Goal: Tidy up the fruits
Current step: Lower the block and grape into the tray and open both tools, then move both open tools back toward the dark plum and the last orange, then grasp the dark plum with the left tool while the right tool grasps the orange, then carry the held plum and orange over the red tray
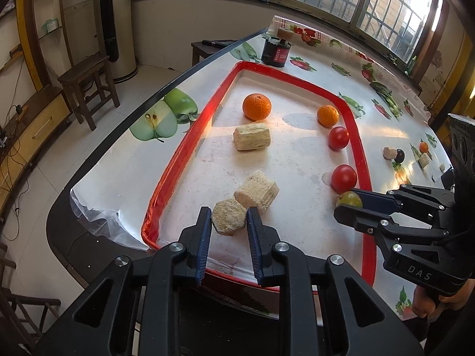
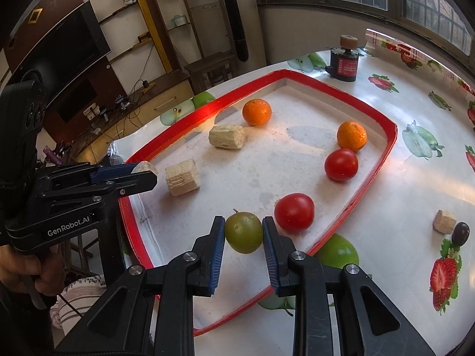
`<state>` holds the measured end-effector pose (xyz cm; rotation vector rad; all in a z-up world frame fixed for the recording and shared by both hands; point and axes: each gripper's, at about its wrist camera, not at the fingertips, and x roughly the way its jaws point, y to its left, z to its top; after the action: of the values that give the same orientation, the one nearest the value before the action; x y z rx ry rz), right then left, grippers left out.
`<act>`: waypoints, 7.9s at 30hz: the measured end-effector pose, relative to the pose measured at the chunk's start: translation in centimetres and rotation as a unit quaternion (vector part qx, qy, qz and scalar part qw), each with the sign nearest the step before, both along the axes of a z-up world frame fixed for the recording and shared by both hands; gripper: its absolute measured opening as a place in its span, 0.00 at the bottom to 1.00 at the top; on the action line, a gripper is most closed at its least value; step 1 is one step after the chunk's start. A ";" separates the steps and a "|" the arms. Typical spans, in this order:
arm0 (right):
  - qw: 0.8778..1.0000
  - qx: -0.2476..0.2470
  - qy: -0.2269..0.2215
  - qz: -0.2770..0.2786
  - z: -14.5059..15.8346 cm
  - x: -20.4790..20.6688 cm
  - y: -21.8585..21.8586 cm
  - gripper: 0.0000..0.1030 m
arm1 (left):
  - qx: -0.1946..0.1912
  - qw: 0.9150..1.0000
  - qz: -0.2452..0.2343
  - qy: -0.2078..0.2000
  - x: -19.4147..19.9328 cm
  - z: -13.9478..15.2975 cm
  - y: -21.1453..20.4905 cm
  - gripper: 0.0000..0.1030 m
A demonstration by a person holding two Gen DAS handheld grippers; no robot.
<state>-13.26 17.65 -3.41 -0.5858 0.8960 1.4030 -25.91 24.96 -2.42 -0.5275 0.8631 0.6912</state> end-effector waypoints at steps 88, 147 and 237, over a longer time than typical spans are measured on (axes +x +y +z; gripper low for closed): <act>0.950 0.017 -0.010 -0.311 1.4 25.6 -23.6 0.50 | -0.016 0.977 -0.213 0.003 23.6 1.7 -14.6 0.41; 0.926 0.083 -0.030 -0.368 4.8 32.5 -22.0 0.34 | 0.054 0.964 -0.259 -0.002 29.4 2.4 -14.1 0.21; 0.995 0.042 0.018 -0.085 2.3 8.0 2.3 0.34 | 0.011 0.999 -0.009 -0.043 5.9 1.8 2.0 0.22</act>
<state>-5.24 19.93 -1.12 -0.4115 0.8900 1.2933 -20.05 26.97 -0.63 -0.5257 0.7785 0.6558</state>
